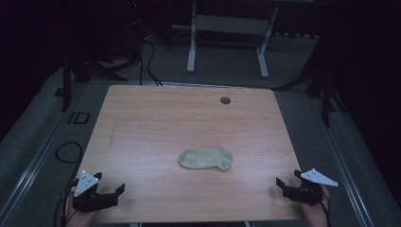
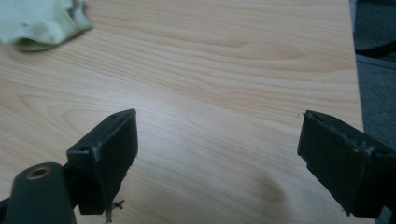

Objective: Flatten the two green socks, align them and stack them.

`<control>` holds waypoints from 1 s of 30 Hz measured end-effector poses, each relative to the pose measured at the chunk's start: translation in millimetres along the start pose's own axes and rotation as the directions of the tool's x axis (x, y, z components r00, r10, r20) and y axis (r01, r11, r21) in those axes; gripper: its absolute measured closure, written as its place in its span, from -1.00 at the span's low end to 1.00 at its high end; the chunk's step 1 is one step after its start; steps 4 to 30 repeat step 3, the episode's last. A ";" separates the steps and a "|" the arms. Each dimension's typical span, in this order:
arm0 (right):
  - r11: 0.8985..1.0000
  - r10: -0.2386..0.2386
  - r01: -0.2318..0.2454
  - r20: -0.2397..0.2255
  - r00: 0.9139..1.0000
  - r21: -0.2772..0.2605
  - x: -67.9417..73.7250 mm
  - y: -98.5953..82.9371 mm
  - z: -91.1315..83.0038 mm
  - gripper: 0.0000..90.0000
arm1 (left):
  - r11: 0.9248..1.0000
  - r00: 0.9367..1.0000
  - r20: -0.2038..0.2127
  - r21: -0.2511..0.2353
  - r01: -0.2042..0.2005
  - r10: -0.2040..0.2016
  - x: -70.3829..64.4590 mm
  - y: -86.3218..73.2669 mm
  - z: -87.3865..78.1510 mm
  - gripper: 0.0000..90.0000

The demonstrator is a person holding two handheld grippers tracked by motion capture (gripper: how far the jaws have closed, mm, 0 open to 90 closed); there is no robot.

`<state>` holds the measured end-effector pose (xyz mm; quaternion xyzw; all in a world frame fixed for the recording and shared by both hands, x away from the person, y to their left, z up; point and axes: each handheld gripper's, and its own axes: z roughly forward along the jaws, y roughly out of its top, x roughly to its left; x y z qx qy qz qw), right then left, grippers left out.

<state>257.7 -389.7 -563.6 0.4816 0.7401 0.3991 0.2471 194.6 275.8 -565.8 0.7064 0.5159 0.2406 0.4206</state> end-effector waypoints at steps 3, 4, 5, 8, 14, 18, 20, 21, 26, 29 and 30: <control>1.000 0.001 -0.001 0.006 1.000 0.002 -0.9 -0.8 0.5 -0.73 | 1.000 1.000 -0.007 -0.010 0.014 -0.014 2.8 -0.6 -2.3 -0.96; 1.000 0.001 -0.001 0.006 1.000 0.002 -0.9 -0.8 0.5 -0.73 | 1.000 1.000 -0.007 -0.010 0.014 -0.014 2.8 -0.6 -2.3 -0.96; 1.000 0.001 -0.001 0.006 1.000 0.002 -0.9 -0.8 0.5 -0.73 | 1.000 1.000 -0.007 -0.010 0.014 -0.014 2.8 -0.6 -2.3 -0.96; 1.000 0.001 -0.001 0.006 1.000 0.002 -0.9 -0.8 0.5 -0.73 | 1.000 1.000 -0.007 -0.010 0.014 -0.014 2.8 -0.6 -2.3 -0.96; 1.000 0.001 -0.001 0.006 1.000 0.002 -0.9 -0.8 0.5 -0.73 | 1.000 1.000 -0.007 -0.010 0.014 -0.014 2.8 -0.6 -2.3 -0.96; 1.000 0.001 -0.001 0.006 1.000 0.002 -0.9 -0.8 0.5 -0.73 | 1.000 1.000 -0.007 -0.010 0.014 -0.014 2.8 -0.6 -2.3 -0.96; 1.000 0.001 -0.001 0.006 1.000 0.002 -0.9 -0.8 0.5 -0.73 | 1.000 1.000 -0.007 -0.010 0.014 -0.014 2.8 -0.6 -2.3 -0.96; 1.000 0.001 -0.001 0.006 1.000 0.002 -0.9 -0.8 0.5 -0.73 | 1.000 1.000 -0.007 -0.010 0.014 -0.014 2.8 -0.6 -2.3 -0.96; 1.000 0.001 -0.001 0.006 1.000 0.002 -0.9 -0.8 0.5 -0.73 | 1.000 1.000 -0.007 -0.010 0.014 -0.014 2.8 -0.6 -2.3 -0.96; 1.000 0.001 -0.001 0.006 1.000 0.002 -0.9 -0.8 0.5 -0.73 | 1.000 1.000 -0.007 -0.010 0.014 -0.014 2.8 -0.6 -2.3 -0.96; 1.000 0.001 -0.001 0.006 1.000 0.002 -0.9 -0.8 0.5 -0.73 | 1.000 1.000 -0.007 -0.010 0.014 -0.014 2.8 -0.6 -2.3 -0.96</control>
